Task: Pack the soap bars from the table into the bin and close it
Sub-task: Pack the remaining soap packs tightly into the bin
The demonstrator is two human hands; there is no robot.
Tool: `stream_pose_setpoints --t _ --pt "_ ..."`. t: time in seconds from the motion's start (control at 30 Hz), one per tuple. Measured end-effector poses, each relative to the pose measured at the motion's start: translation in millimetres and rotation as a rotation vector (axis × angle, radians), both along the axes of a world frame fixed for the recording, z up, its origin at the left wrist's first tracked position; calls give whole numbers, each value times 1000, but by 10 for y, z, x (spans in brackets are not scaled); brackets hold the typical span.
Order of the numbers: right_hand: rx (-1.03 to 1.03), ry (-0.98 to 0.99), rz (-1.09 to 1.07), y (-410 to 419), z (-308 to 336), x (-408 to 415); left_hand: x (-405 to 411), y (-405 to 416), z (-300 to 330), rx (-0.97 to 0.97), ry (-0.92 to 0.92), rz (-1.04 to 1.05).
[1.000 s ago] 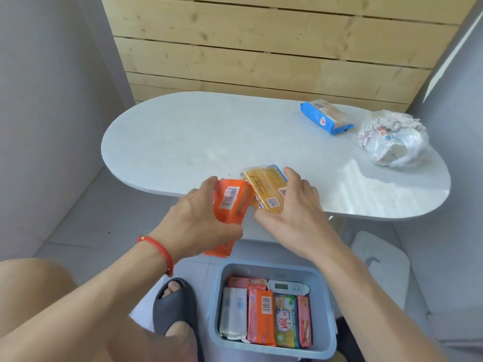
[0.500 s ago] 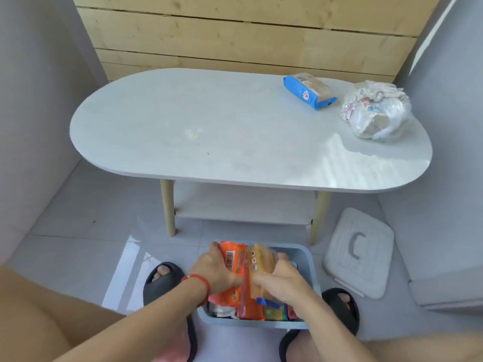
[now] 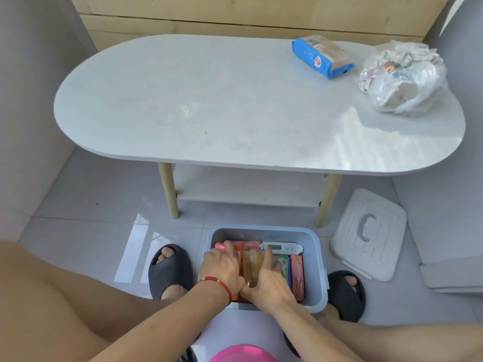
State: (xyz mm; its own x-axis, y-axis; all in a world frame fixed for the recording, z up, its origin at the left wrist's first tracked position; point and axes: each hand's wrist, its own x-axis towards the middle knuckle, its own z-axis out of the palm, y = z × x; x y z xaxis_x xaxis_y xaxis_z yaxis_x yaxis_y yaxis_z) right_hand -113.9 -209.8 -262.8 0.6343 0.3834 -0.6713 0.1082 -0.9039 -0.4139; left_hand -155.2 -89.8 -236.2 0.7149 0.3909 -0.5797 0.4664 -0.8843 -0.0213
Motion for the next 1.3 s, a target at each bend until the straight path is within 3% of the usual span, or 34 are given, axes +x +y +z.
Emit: stream_pose_setpoints --t 0.23,0.5,0.7,0.93,1.03,1.2,1.3 --pt "47 86 23 -125 -1 273 -12 218 -65 120 -10 -126" --pt "86 1 81 -99 -57 191 -70 441 -212 89 14 -285" --pt "-120 -215 261 44 11 104 -73 309 -232 145 -5 -230" --pt "-179 -160 335 87 311 80 -61 224 91 103 76 -230" --pt "-98 -206 334 139 792 286 157 161 578 5 -126 -174" --pt "336 -274 300 56 1847 792 476 248 1609 -109 -644 -148" --pt "629 -490 54 73 2215 1220 752 415 2101 -100 -918 -203"
